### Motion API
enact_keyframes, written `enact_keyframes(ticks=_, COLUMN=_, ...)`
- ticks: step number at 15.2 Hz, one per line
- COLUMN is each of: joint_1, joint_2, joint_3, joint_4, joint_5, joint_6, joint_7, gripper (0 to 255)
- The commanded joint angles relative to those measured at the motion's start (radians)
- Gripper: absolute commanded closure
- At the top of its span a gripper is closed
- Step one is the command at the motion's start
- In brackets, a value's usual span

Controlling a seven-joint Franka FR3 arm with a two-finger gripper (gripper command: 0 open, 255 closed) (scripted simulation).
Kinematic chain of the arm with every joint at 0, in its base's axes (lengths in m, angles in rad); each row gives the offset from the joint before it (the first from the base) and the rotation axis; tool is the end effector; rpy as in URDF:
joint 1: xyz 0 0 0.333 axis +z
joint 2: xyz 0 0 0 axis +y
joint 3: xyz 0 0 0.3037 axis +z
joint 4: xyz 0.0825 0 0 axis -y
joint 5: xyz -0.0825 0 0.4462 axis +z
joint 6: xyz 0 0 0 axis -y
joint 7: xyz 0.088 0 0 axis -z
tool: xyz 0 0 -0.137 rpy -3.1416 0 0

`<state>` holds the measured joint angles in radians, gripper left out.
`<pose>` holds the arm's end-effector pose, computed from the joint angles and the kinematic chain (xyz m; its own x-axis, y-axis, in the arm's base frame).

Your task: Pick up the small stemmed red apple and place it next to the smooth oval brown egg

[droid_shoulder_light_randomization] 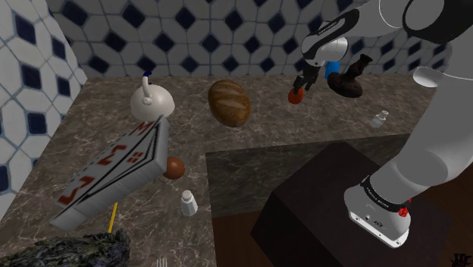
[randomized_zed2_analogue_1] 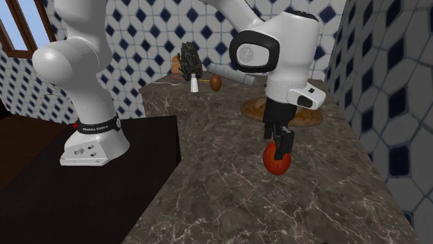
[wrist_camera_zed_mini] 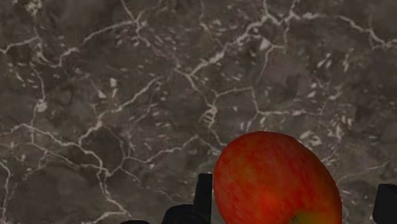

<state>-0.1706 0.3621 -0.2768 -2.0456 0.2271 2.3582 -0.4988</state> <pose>0.5683 -0.2688 0.1790 0.9953 -0.0966 -0.0017 -0.0965 -0.9931 -0.0668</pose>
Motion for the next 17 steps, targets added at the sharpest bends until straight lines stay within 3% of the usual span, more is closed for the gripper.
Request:
enact_keyframes(ticks=1, joint_1=-0.002, joint_2=0.015, joint_3=0.004, joint_4=-0.002, joint_5=0.007, joint_6=0.017, joint_7=-0.005, gripper=0)
enact_keyframes(ticks=9, joint_1=-0.002, joint_2=0.015, joint_3=0.004, joint_4=-0.002, joint_5=0.007, joint_6=0.016, joint_7=-0.005, gripper=0)
enact_keyframes(ticks=10, joint_1=-0.002, joint_2=0.015, joint_3=0.004, joint_4=-0.002, joint_5=0.007, joint_6=0.016, joint_7=-0.005, gripper=255)
enact_keyframes(ticks=17, joint_1=-0.001, joint_2=0.016, joint_3=0.004, joint_4=0.0, joint_5=0.007, joint_6=0.016, joint_7=-0.004, gripper=255)
